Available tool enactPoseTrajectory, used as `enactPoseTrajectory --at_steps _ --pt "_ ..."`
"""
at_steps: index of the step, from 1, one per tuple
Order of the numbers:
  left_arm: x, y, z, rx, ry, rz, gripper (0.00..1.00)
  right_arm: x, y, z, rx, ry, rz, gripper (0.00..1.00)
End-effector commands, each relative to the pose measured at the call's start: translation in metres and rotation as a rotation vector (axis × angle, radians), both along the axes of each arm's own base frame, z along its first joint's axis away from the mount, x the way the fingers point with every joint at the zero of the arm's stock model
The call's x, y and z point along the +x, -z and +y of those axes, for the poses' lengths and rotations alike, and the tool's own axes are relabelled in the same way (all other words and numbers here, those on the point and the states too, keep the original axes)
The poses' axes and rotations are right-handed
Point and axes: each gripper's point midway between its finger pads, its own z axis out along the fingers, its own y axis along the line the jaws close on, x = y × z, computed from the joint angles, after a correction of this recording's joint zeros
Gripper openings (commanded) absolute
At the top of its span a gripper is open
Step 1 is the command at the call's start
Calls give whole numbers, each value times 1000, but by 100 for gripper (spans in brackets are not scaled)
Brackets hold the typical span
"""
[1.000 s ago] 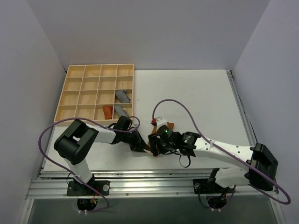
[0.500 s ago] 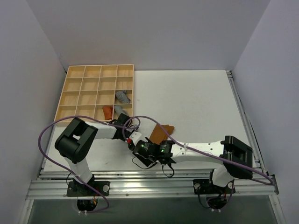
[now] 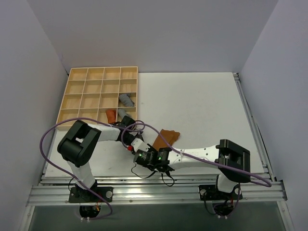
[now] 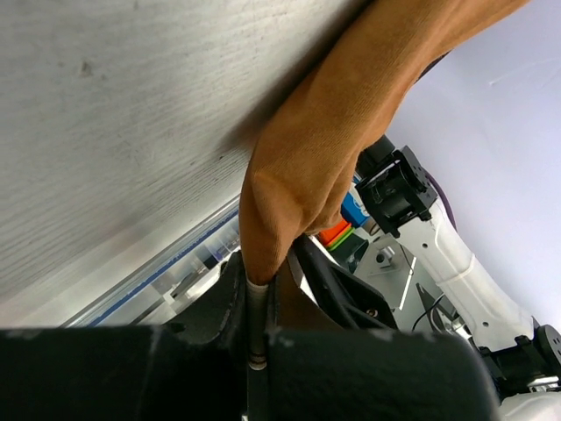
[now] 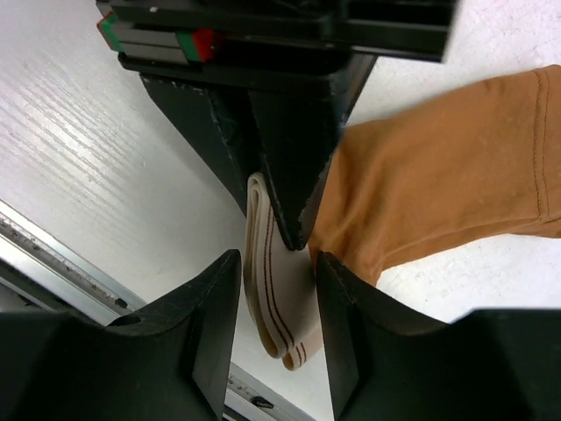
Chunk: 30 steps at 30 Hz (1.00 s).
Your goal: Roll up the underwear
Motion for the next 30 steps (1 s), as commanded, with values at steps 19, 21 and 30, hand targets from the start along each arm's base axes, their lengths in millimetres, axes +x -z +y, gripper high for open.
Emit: enactPoseTrajectory --at_steps 19,21,30 --pt "20 18 59 206 -92 27 47 -9 23 5 275 68 333 0" --pt "22 21 65 222 -106 22 50 -6 25 5 345 85 398 0" --pt "32 12 65 203 -109 -83 55 2 29 6 445 100 568 0"
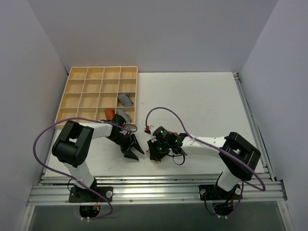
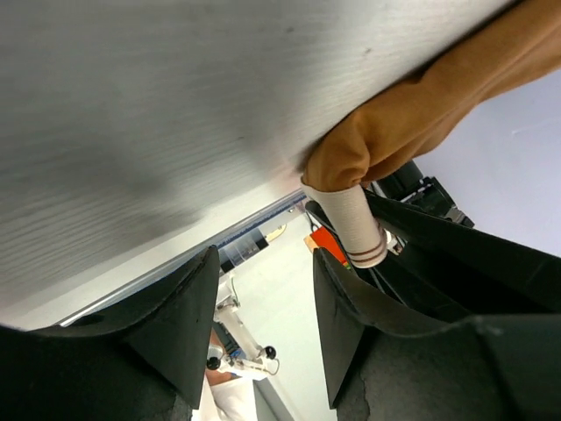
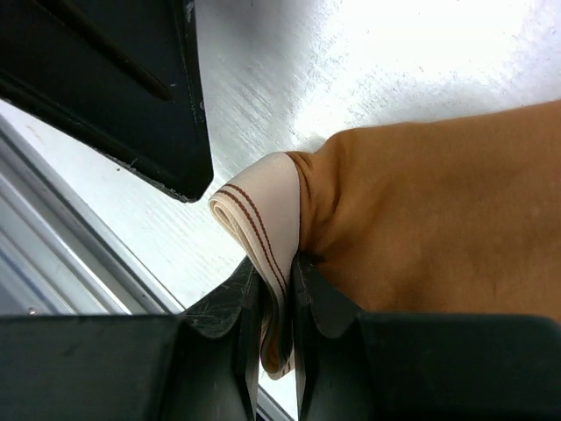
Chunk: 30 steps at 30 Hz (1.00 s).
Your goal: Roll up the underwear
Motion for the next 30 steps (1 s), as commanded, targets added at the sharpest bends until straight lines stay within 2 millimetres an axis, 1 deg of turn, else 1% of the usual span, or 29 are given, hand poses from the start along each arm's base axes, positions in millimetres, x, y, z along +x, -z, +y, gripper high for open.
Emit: enactPoseTrajectory --at_steps 1,4,5,6,7,9,11,13,17,19,22,24,25,27,30 --pt "25 -1 11 52 -51 -121 55 -11 5 1 42 -28 109 0" --pt "32 -12 7 21 -56 -176 58 -6 -1 2 117 -1 151 0" --pt "33 -15 7 16 -56 -189 58 -8 2 -2 125 16 175 0" --pt "36 -21 6 4 -59 -217 59 -6 -1 1 160 16 181 0" --pt "39 -24 4 -13 -56 -242 59 -7 -1 0 184 16 214 0" --pt "43 -30 2 -28 -52 -284 59 -9 8 -3 205 31 264 0" --pt "46 -33 -2 -50 -42 -322 60 -8 11 -5 234 48 312 0" --pt "48 -33 -4 -68 -36 -354 60 -7 16 -5 244 64 338 0" --pt "51 -31 -10 -99 -32 -394 60 -1 15 -5 292 85 409 0" --pt "53 -29 -14 -114 -27 -406 60 2 20 -7 292 107 455 0" --pt "55 -26 -16 -104 -10 -424 60 7 20 -10 315 118 522 0" --pt "57 -23 -15 -81 4 -442 60 8 24 -16 301 130 559 0" --pt "57 -22 -14 -73 9 -442 60 8 23 -16 309 122 567 0" --pt "59 -24 -16 -72 19 -465 60 8 25 -20 324 123 607 0" --pt "61 -27 -20 -92 26 -490 60 9 31 -24 308 122 615 0"
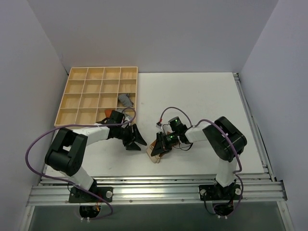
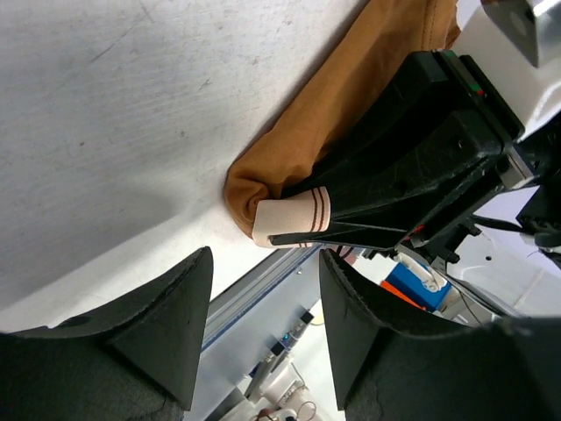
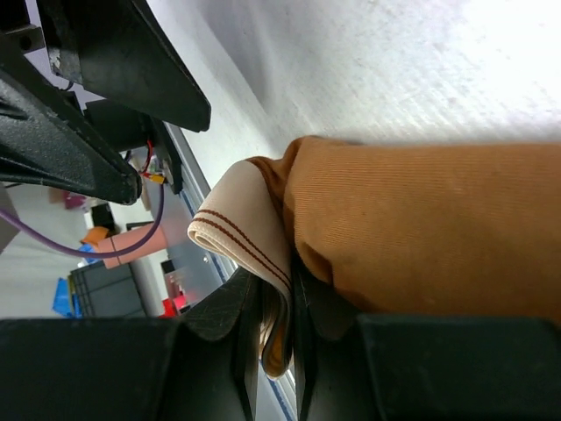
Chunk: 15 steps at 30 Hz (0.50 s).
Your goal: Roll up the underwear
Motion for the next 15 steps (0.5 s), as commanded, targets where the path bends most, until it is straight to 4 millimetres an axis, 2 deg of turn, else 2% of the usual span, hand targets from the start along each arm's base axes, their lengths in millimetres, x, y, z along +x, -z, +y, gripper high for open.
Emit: enactPoseTrajectory --at_steps 1,3,15 --pt "17 -8 -9 -25 30 -113 60 -5 29 -20 -109 13 59 0" --pt "18 -9 -12 -31 41 -141 60 -4 30 -20 -100 19 76 0" --pt "-5 20 -21 72 58 -118 61 14 30 -14 -63 74 101 0"
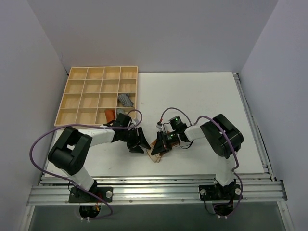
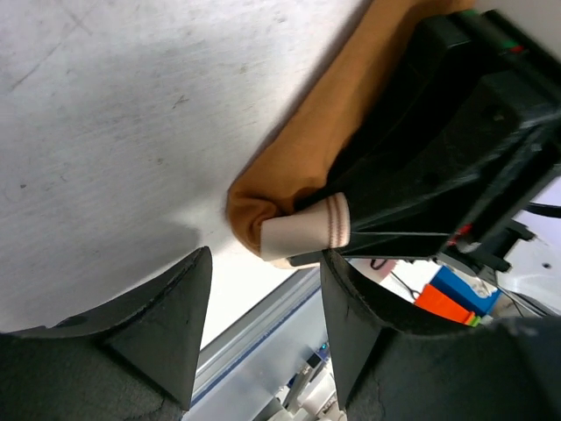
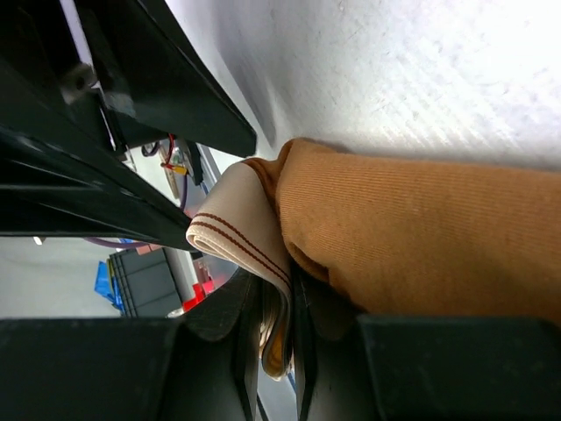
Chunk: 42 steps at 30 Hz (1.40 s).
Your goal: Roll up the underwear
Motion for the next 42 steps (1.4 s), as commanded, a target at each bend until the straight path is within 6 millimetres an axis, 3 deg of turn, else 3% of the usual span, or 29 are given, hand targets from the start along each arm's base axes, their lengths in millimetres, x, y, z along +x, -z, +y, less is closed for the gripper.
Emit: enactPoseTrajectory --at_steps 1,5,19,25,26,32,38,42 --pt "0 7 -3 42 -20 -39 61 11 29 -11 -102 94 20 0" --pt "-1 7 -7 57 -82 -60 63 14 28 -9 -80 105 21 0" --pt "24 11 3 157 -254 -80 63 13 23 -3 -16 156 99 0" --pt "25 11 3 164 -273 -83 62 20 1 5 131 245 161 0" --pt "27 3 1 142 -275 -106 62 28 -19 11 222 271 160 0" --pt "20 -22 5 59 -191 -157 64 19 -49 5 442 309 256 0" --pt "11 -8 13 11 -218 -65 66 12 -38 0 415 324 242 0" --pt "23 -10 3 -36 -238 -70 66 10 -34 -1 404 329 248 0"
